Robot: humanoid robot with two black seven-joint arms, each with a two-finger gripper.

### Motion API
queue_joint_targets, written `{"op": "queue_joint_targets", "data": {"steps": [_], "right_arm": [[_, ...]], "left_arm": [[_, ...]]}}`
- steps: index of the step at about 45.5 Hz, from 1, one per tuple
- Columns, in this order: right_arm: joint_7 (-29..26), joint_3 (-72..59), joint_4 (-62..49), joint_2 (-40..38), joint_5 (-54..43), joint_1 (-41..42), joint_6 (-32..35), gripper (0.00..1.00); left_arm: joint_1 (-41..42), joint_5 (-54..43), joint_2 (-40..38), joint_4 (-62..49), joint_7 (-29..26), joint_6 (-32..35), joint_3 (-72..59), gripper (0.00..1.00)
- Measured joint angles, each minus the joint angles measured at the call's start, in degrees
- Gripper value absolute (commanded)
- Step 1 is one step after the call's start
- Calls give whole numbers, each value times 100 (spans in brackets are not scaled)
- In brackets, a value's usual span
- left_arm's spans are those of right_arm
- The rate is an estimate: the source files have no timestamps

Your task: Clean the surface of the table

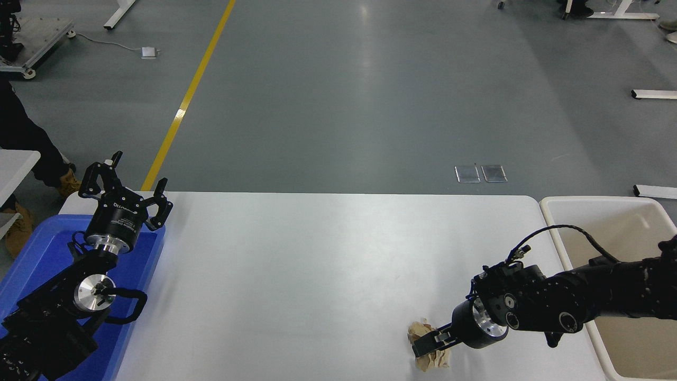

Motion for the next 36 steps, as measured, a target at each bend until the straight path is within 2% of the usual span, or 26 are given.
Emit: {"op": "queue_joint_targets", "data": {"steps": [1,5,6,36], "right_arm": [[32,1,-3,1,-26,11,-12,40],[204,3,-12,0,-197,86,-92,3],[233,3,-14,-2,-226,102,-106,0],[965,-73,-211,-122,-543,240,-243,0]], "left_arm": [[0,0,0,0,0,0,0,100],[0,0,0,0,0,0,0,100],[0,0,0,0,0,0,0,100],[0,3,-1,0,0,0,0,100]]}}
